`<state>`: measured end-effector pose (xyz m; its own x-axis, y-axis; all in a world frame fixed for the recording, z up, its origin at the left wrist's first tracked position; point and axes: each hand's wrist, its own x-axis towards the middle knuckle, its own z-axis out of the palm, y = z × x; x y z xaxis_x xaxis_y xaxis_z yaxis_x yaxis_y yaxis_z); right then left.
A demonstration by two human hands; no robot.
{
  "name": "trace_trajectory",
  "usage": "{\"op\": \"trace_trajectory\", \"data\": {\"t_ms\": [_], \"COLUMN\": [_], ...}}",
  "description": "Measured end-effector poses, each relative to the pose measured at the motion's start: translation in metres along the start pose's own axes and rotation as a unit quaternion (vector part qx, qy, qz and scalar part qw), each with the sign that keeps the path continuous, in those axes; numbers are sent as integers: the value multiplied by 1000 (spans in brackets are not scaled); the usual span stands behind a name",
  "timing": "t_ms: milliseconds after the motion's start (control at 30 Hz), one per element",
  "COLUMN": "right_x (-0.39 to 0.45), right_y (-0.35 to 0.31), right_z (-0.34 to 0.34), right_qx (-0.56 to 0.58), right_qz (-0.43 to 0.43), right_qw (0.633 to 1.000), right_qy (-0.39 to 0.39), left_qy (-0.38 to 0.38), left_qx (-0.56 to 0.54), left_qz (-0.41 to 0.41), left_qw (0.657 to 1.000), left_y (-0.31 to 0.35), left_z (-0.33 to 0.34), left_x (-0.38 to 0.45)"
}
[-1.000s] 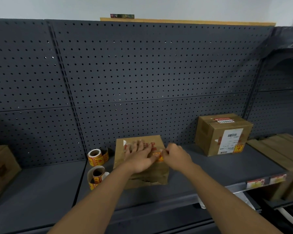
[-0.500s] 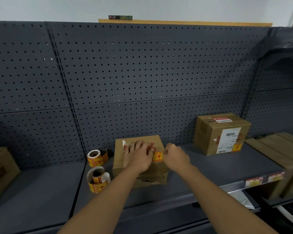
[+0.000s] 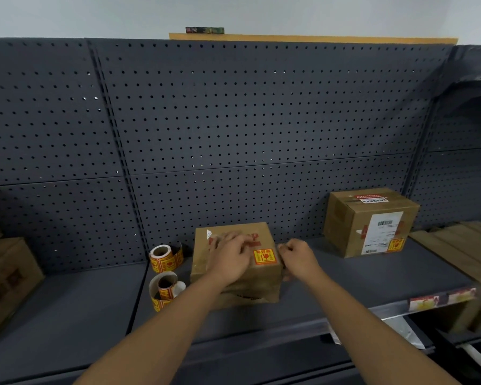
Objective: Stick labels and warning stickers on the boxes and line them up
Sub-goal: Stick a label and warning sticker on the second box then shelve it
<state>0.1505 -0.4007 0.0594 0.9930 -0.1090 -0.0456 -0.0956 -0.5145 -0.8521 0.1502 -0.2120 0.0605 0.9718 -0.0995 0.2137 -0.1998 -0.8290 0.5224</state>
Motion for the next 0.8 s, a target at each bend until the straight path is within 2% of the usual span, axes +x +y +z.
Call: {"op": "trace_trajectory", "data": {"t_ms": [100, 167, 233, 300, 400, 500, 600, 700, 800], "right_x": [-6, -7, -6, -8, -19, -25, -25, -26, -29], "right_y": [12, 17, 21, 24, 22, 21, 15, 1, -25], "right_z": [-2, -1, 0, 3, 9, 14, 17, 10, -4], "right_qx": [6, 14, 22, 41, 104, 139, 136, 126, 87], "right_qz": [-18, -19, -17, -13, -11, -10, -3, -38, -109], "right_qw": [1000, 1000, 1000, 999, 990, 982, 984, 989, 990], "right_qy": [-4, -5, -11, -27, -98, -131, -116, -72, -11], "left_qy": [11, 11, 13, 10, -22, -27, -24, -30, -30], "left_qx": [-82, -59, 10, 82, 102, 34, -17, -73, -160], "left_qz": [10, 31, 39, -4, -110, -130, -134, -129, -153], "left_qw": [996, 998, 999, 997, 988, 991, 991, 988, 975], "left_y": [0, -2, -10, -22, -39, -44, -45, -41, -39], "left_z": [-13, -25, -37, -43, -42, -36, -33, -35, -29], "left_x": [-8, -12, -15, -20, -30, -37, -40, -41, -40]}}
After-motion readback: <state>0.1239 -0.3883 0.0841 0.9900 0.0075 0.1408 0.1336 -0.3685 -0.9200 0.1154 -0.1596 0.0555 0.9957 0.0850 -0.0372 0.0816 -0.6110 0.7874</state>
